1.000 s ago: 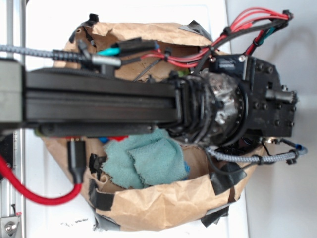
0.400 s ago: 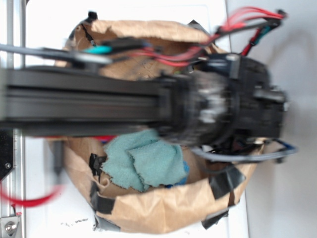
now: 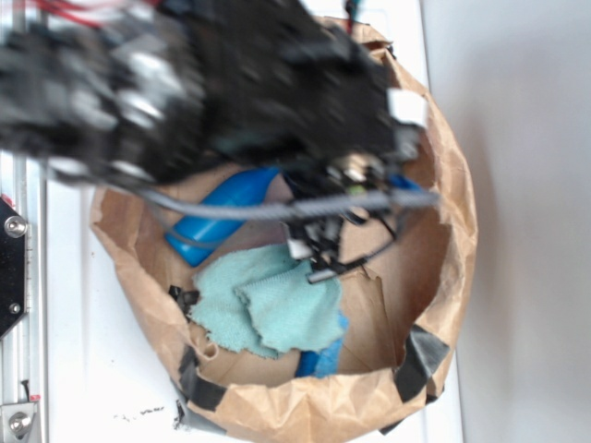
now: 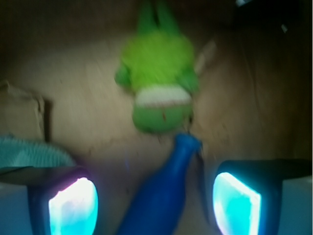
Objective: Grab the green animal.
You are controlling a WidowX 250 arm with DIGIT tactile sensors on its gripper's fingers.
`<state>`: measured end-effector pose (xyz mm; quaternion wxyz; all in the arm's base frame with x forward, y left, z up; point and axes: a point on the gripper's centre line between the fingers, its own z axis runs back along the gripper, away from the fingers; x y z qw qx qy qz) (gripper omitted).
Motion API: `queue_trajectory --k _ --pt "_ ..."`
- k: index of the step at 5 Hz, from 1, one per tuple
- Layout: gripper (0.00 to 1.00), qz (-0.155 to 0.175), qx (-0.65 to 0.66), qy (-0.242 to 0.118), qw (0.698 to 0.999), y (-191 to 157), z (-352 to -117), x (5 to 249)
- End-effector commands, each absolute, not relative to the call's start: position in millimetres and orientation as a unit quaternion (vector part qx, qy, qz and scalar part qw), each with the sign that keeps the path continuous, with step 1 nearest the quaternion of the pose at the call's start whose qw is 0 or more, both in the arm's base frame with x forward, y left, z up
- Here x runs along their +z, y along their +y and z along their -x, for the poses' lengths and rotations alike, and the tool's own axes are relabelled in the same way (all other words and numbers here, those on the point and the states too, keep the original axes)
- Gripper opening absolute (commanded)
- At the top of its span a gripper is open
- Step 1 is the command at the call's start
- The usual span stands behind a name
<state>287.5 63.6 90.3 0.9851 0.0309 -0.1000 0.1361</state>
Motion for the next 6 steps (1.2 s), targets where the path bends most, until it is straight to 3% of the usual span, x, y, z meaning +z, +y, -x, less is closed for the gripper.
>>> queue_trajectory --k 1,2,3,5,6 --pt "1.0 -0.012 0.225 -0.136 0.965 94 -304 87" --pt "1.0 -0.005 0.23 -0.149 0.962 89 -343 77" --pt "1.0 -0.017 0.236 -0.162 0.958 84 -353 66" --pt "1.0 -0.004 0.201 -0.187 0.962 72 -359 51" --pt "0.0 -0.006 0.191 -0.174 0.966 71 -356 49"
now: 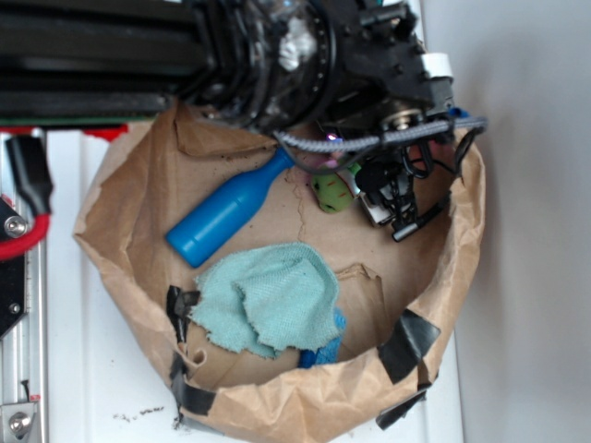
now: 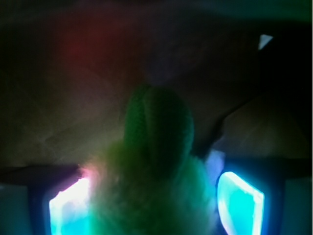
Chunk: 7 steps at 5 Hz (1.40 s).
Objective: Grab the green animal.
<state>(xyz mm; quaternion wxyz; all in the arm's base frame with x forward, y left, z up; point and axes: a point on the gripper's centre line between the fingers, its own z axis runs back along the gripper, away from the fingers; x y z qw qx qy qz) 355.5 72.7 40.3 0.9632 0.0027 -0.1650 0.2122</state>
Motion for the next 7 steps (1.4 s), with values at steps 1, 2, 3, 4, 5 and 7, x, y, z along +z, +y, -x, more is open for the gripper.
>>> queue_trajectory --k 1,2,3,4,5,7 --pt "0.0 0.003 0.187 -0.169 0.968 76 -350 58" --pt "0.0 -0.003 0.179 -0.169 0.969 79 -342 69" --pt "0.0 0.006 0.155 -0.142 0.978 82 -328 95" --pt "0.0 0.022 0.14 -0.133 0.981 79 -309 125" --pt "0.0 0.023 0.092 -0.115 0.989 67 -304 151" --pt "0.0 0.03 0.048 -0.135 0.989 43 -279 184"
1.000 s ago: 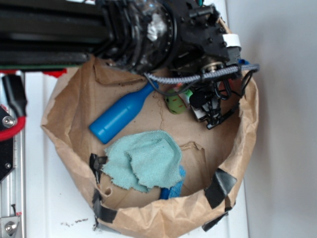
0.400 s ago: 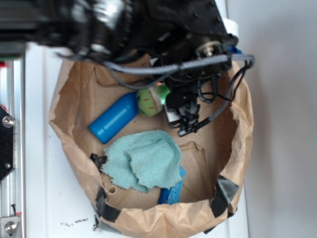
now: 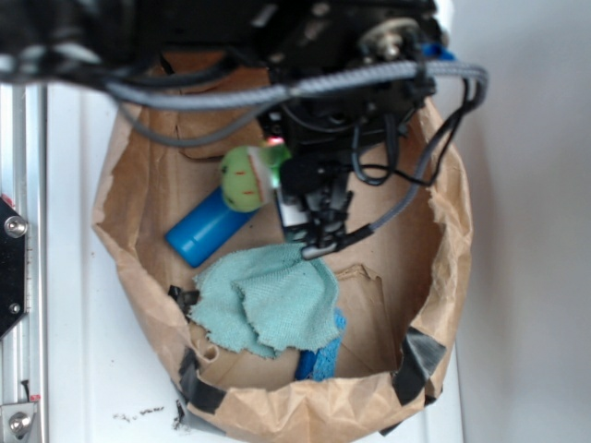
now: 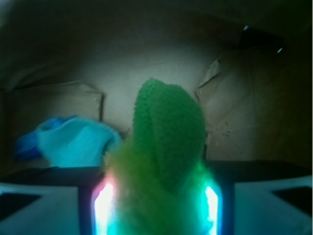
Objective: Grab the green animal.
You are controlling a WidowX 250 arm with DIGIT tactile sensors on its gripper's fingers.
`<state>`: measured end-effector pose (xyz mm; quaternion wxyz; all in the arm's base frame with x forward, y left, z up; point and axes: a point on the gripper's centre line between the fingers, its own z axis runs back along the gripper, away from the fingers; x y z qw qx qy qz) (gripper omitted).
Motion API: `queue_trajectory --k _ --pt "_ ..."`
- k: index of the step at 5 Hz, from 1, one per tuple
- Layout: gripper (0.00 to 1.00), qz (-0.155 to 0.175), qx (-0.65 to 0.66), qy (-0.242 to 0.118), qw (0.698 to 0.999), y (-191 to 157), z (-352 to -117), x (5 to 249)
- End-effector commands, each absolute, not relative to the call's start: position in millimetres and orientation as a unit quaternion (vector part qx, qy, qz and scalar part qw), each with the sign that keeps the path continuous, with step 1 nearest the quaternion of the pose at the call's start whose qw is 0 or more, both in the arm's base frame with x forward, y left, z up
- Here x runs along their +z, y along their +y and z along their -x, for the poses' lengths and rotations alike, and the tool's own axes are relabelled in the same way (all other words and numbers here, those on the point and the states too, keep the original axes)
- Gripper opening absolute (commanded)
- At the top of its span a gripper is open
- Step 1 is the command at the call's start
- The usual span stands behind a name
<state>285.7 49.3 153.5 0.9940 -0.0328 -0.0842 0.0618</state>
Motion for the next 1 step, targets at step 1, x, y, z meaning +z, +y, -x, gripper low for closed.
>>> queue_trajectory --k 1 --pt "0.0 0.03 0.05 -0.171 0.984 29.1 -269.3 184.3"
